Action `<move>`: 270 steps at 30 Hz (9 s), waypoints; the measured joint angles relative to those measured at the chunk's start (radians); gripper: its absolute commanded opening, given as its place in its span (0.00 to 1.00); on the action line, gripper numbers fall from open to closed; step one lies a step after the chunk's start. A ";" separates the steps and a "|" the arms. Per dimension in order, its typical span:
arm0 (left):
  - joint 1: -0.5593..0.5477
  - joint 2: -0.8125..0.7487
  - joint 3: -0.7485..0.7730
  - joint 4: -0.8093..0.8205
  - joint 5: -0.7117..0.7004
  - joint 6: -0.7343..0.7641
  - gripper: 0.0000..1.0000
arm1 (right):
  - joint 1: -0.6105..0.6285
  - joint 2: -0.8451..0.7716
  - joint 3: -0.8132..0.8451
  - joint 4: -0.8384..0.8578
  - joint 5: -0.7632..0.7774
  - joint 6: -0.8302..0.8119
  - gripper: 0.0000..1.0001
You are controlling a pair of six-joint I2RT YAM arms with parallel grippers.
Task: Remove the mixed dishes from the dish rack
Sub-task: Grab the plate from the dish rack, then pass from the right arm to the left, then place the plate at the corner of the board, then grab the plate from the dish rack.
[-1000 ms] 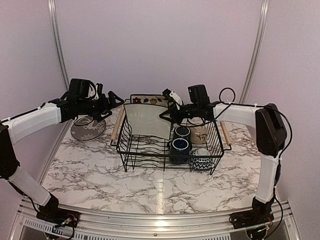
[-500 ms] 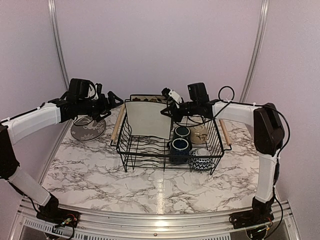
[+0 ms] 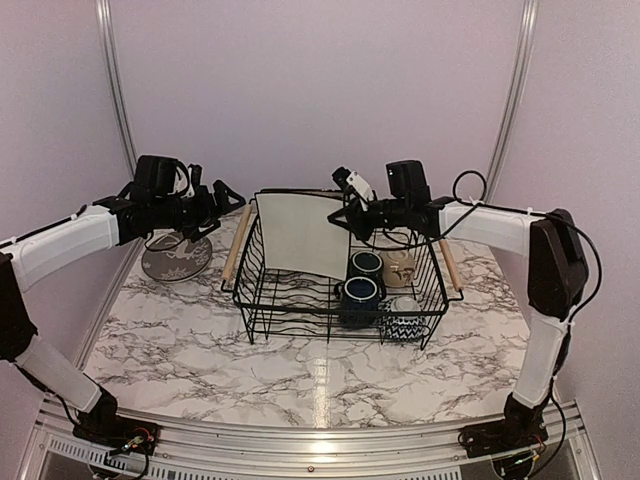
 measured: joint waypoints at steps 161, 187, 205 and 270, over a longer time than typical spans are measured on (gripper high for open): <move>0.195 -1.119 -0.835 -0.404 -0.527 -0.753 0.00 | -0.238 -0.274 -0.249 0.493 -0.275 1.098 0.99; 0.193 -0.884 -0.842 -0.358 -0.530 -0.896 0.26 | -0.238 -0.286 -0.278 0.492 -0.270 1.096 0.98; 0.193 -0.858 -0.821 -0.428 -0.546 -0.919 0.63 | -0.238 -0.286 -0.287 0.491 -0.256 1.094 0.98; 0.193 -0.716 -0.334 -0.316 -0.536 -0.155 0.99 | -0.160 -0.138 0.130 -0.093 -0.010 0.608 0.99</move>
